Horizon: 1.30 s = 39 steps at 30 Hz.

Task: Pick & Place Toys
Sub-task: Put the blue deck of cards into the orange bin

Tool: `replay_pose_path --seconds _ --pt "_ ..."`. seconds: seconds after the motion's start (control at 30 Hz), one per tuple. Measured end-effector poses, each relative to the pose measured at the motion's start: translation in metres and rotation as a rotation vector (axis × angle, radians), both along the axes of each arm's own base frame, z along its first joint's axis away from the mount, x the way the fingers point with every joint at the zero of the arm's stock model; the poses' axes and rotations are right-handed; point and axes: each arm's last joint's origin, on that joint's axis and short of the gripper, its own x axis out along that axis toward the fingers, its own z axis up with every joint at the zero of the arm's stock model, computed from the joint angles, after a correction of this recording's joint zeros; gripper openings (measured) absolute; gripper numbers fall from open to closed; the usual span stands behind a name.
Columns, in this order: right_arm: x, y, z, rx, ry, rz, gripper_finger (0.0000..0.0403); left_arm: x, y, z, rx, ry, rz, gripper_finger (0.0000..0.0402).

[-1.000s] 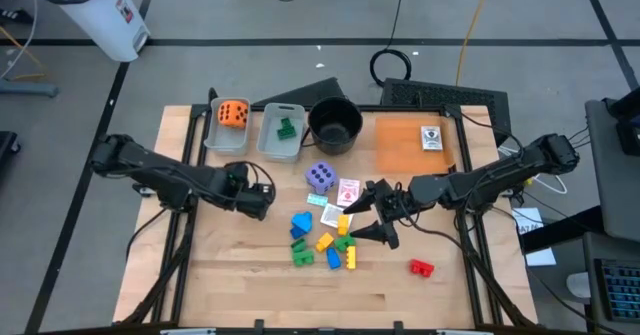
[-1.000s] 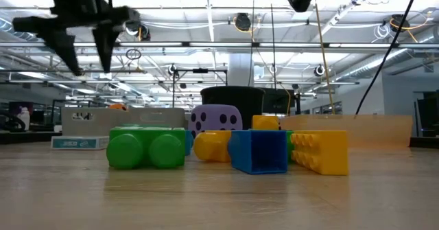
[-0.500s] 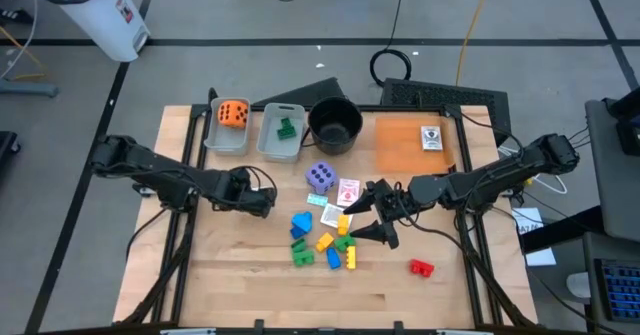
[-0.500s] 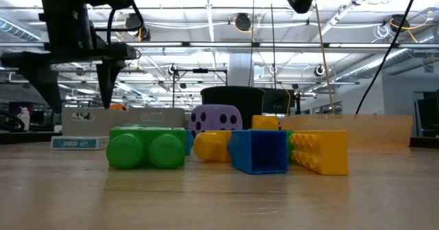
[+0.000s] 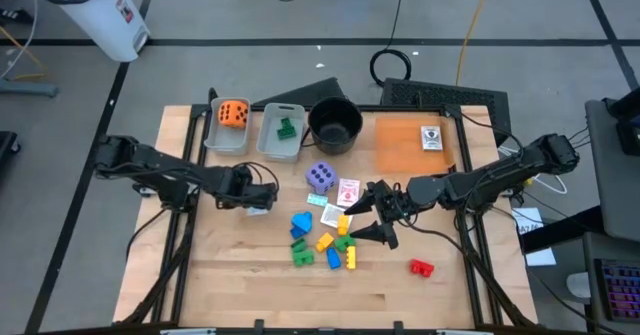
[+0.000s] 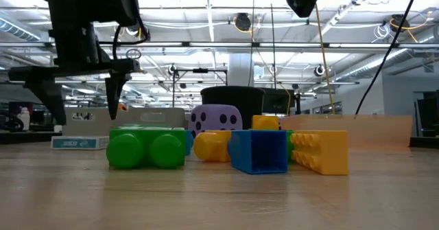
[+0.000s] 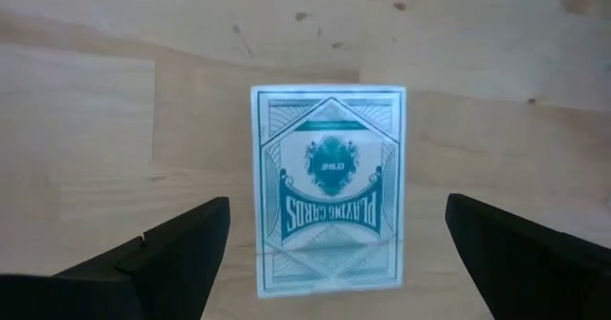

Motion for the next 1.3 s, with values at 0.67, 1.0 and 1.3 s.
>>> replay_pose_path --seconds 0.67,1.0,1.3 --pt "0.0 0.0 -0.001 -0.004 0.013 0.0 0.0346 0.021 0.0 -0.032 -0.076 0.037 -0.024 0.0392" --pt "0.0 0.0 -0.002 -0.008 0.017 0.0 0.0346 0.026 -0.001 -0.034 -0.097 0.012 -0.062 0.0392" --pt "0.0 0.0 -0.002 -0.01 0.023 0.0 0.0346 0.026 -0.001 -0.035 -0.093 0.016 -0.087 0.0315"
